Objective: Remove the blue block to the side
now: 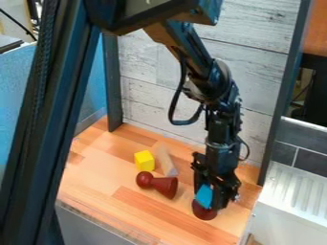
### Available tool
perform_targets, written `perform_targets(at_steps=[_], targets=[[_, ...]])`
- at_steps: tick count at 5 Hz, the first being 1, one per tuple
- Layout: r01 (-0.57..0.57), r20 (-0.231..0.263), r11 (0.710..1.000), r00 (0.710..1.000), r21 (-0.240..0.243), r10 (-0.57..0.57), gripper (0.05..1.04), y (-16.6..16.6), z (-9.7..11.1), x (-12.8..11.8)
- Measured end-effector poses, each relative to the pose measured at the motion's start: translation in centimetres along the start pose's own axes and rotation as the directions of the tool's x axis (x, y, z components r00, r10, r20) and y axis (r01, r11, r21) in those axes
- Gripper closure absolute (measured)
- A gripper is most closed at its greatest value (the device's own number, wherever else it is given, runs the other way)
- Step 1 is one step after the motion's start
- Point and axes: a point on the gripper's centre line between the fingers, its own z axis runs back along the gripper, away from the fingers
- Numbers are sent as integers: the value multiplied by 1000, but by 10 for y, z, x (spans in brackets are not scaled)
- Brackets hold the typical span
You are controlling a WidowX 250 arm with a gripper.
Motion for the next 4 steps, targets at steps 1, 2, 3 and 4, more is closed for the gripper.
perform_targets(at_steps=[1, 2, 3, 4], targets=[[1, -5, 1000, 1000, 2, -1, 489, -1, -3, -3], [0, -10, 1000, 1000, 5, 0, 415, -1, -3, -3], [-10, -27, 1000, 1000, 2, 10, 133, -1, -1, -5], [-3, -34, 1000, 999, -4, 3, 73, -2, -1, -6]])
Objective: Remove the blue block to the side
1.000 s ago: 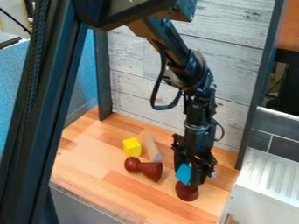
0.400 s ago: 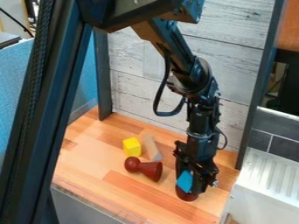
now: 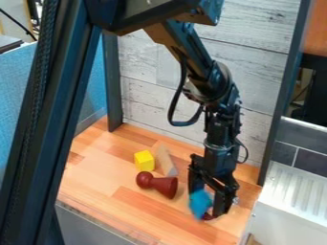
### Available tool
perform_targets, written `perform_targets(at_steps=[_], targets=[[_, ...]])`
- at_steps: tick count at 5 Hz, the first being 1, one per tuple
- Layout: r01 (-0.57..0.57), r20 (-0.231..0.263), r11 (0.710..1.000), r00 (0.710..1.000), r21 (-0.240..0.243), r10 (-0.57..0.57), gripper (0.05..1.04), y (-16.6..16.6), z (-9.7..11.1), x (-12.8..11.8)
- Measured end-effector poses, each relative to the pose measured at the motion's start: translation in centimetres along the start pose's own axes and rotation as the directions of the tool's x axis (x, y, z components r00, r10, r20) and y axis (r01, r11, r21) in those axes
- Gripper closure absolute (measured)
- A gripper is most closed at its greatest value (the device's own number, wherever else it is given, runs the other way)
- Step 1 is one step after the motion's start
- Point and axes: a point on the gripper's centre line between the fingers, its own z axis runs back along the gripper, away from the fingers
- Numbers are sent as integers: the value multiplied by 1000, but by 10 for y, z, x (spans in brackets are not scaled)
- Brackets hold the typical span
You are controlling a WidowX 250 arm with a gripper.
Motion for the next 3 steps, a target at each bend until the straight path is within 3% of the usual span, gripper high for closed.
perform_targets(at_steps=[1, 3], targets=[[9, 2, 1000, 1000, -18, -9, 79, -3, 5, 0], [-53, 123, 998, 991, -31, 56, 83, 12, 77, -6]])
